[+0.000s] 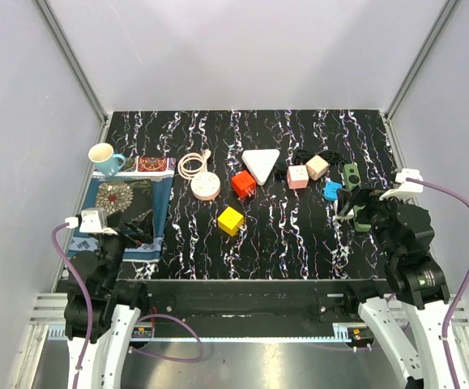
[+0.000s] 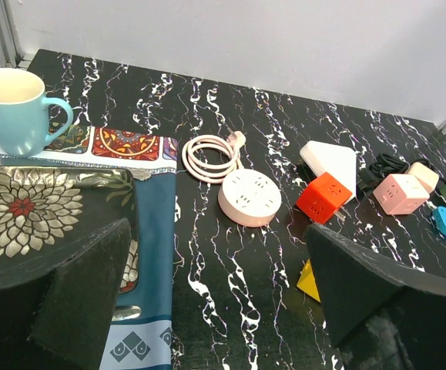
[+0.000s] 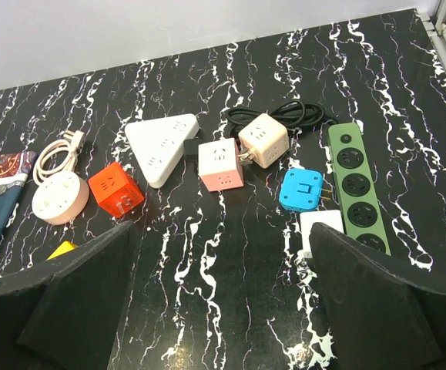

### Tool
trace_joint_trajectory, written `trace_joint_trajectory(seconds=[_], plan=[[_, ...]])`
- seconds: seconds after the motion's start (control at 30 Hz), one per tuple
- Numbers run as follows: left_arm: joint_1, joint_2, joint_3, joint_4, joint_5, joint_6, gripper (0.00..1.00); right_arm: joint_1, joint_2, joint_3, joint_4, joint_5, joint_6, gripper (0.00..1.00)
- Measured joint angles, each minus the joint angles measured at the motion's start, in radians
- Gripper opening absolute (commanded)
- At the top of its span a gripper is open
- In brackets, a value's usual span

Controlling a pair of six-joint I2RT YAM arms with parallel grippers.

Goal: Insert the plug

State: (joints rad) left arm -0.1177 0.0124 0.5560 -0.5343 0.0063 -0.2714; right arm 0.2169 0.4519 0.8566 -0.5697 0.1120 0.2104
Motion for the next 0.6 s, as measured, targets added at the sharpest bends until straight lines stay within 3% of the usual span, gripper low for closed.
trace_joint_trajectory(seconds=[0.17,0.3,0.6], plan=[[-0.001,0.0,-0.011,0.006,-0.004,-0.002,0.99,0.0,0.022,-0.001,0.008,-0.008,0.003,1.0],[-0.001,0.0,-0.011,0.009,-0.003,-0.003,0.99,0.0,0.121,0.001,0.046,-0.105,0.001,1.0],[-0.002,0.0,-0.011,0.005,-0.006,-0.01,0.99,0.001,0.679,0.133,0.145,-0.307,0.039,1.0]])
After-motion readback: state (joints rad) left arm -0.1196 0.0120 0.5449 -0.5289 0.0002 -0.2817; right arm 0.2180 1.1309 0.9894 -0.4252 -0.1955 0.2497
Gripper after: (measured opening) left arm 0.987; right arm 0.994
